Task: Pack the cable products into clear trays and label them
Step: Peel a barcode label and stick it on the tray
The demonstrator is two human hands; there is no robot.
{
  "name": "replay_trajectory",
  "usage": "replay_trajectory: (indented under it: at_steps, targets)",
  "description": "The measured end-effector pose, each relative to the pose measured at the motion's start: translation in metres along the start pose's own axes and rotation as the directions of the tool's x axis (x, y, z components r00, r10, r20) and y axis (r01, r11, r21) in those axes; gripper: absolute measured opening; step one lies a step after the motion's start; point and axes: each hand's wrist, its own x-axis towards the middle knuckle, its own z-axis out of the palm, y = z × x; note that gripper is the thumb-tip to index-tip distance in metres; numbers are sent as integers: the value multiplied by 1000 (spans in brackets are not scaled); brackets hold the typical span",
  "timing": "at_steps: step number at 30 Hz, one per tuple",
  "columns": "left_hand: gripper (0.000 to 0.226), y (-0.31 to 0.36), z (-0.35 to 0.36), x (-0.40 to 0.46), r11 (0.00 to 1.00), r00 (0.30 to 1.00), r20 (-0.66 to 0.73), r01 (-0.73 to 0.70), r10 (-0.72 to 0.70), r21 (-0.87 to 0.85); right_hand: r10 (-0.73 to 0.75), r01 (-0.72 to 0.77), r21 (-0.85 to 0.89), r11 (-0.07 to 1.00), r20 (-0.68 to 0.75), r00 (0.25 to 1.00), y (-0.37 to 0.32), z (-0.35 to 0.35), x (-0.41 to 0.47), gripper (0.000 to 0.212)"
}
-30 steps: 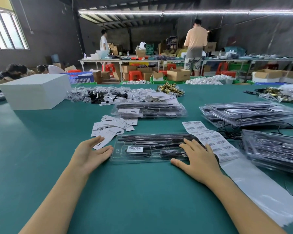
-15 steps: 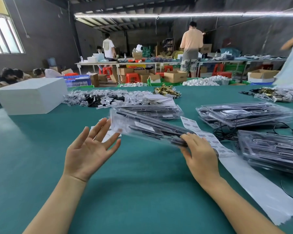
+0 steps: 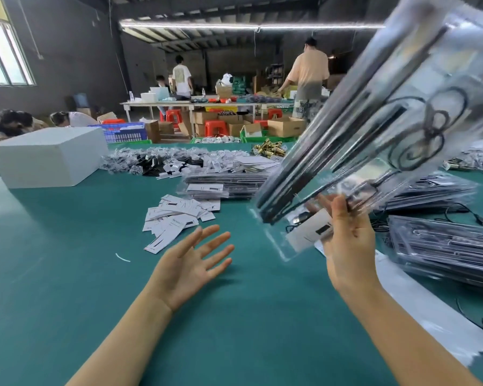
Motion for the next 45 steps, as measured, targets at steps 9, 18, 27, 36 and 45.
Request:
replay_trajectory:
  at_steps: [9, 18, 27, 36, 45]
  targets:
    - [50, -33, 27, -1, 942, 999, 31, -3, -8, 334, 557, -550, 464, 694, 136, 819, 23, 5, -14, 36]
    - [24, -27, 20, 4, 975, 976, -205, -28, 74, 219, 625, -650, 252, 717, 182, 759, 35, -9, -10, 28]
    - [11, 30, -16, -6, 958, 873, -411, -184, 261, 220, 644, -623, 247, 742, -5, 765, 41, -28, 5, 70]
    - [5, 92, -46, 8, 926, 814, -447, -289, 371, 241, 763, -641, 597, 483, 72, 642, 42, -58, 25, 57]
    - [42, 119, -34, 96, 968, 850, -488, -90, 197, 235, 764, -661, 576, 481, 94, 638, 46, -59, 28, 47]
